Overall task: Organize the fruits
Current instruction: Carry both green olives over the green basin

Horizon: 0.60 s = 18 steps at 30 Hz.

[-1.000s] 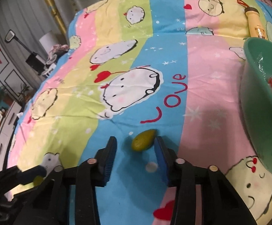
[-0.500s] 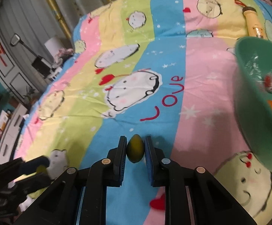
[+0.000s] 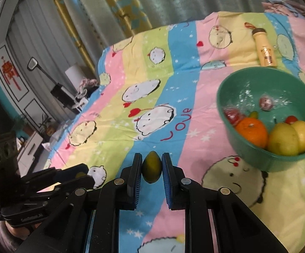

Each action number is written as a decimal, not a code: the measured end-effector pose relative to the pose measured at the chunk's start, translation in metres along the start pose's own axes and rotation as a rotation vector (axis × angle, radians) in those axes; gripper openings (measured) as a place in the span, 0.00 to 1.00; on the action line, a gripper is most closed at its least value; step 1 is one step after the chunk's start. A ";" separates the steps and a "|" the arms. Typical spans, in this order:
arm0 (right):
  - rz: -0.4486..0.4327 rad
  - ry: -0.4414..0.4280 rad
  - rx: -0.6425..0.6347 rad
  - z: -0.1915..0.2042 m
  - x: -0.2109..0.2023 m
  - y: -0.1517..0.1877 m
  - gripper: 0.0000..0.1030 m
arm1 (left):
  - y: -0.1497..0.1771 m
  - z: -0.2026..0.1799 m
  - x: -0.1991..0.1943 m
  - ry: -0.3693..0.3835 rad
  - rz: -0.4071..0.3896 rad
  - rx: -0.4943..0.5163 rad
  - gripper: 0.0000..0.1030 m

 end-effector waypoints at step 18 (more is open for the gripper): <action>-0.133 0.037 0.093 -0.054 -0.062 0.000 0.20 | -0.037 -0.073 0.021 0.024 0.013 0.136 0.35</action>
Point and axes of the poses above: each gripper's, at about its wrist camera, not at the fingertips, and x roughly the way its jaws point, z to its left, y to its underside, the point moved 2 cm from there along x, roughly the way its jaws point, and after that the axes turned 5 degrees about z, right-handed, at the moved point
